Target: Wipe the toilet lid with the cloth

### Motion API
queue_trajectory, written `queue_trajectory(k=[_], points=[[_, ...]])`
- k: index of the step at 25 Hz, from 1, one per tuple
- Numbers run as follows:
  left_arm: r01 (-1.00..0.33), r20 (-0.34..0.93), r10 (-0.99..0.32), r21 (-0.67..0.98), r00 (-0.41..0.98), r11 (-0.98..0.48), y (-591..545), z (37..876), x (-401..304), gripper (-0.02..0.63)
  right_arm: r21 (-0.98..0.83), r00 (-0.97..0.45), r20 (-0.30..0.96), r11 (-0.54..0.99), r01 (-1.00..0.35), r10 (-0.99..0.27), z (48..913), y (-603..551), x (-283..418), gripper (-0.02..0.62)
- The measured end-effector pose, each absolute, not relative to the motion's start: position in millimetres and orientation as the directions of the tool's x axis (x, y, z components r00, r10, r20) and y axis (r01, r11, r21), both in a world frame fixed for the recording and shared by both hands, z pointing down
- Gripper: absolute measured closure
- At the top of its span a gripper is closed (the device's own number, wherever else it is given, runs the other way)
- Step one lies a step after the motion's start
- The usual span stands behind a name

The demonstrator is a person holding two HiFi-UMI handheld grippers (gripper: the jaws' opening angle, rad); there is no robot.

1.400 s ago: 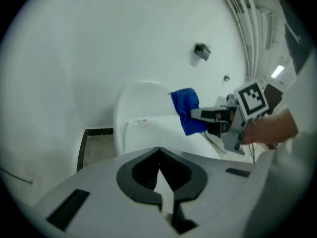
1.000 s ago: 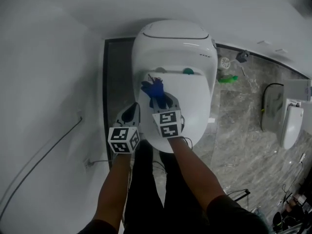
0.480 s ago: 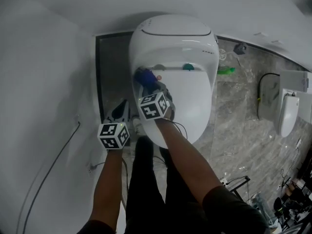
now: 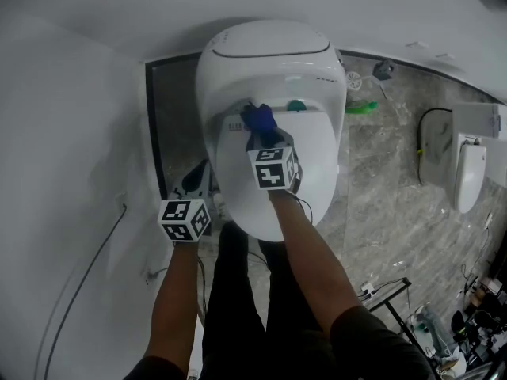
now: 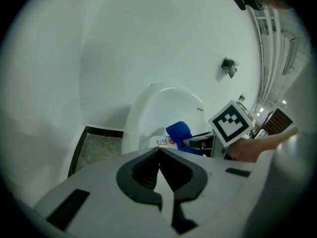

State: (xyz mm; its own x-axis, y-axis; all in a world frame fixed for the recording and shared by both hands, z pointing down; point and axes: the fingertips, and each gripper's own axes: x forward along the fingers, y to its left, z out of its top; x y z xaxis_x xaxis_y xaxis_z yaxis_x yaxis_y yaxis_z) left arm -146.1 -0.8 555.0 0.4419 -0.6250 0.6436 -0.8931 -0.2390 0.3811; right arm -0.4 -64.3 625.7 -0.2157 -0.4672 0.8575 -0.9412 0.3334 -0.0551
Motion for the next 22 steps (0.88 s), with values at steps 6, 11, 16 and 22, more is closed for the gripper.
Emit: queue_trajectory(k=[6, 11, 16, 22], points=[[-0.885, 0.643, -0.614, 0.396, 0.457, -0.245, -4.7, 556.4, -115.9, 0.595, -0.063, -0.184, 0.854, 0.254, -0.965, -0.487, 625.0, -70.1, 78.2, 0.500], [-0.878, 0.644, -0.599, 0.393, 0.476, -0.274, -3.2, 556.7, -97.1, 0.595, -0.028, -0.120, 0.850, 0.184, -0.983, -0.513, 627.5, -69.6, 141.7, 0.500], [-0.877, 0.652, -0.588, 0.387, 0.479, -0.286, 1.1, 558.3, -91.0, 0.595, 0.007, -0.055, 0.859, 0.120, -0.993, -0.510, 635.7, -59.8, 196.9, 0.501], [-0.877, 0.649, -0.599, 0.423, 0.469, -0.227, 3.0, 562.4, -98.1, 0.595, 0.018, -0.011, 0.861, 0.053, -0.998, -0.509, 643.1, -53.0, 227.3, 0.501]])
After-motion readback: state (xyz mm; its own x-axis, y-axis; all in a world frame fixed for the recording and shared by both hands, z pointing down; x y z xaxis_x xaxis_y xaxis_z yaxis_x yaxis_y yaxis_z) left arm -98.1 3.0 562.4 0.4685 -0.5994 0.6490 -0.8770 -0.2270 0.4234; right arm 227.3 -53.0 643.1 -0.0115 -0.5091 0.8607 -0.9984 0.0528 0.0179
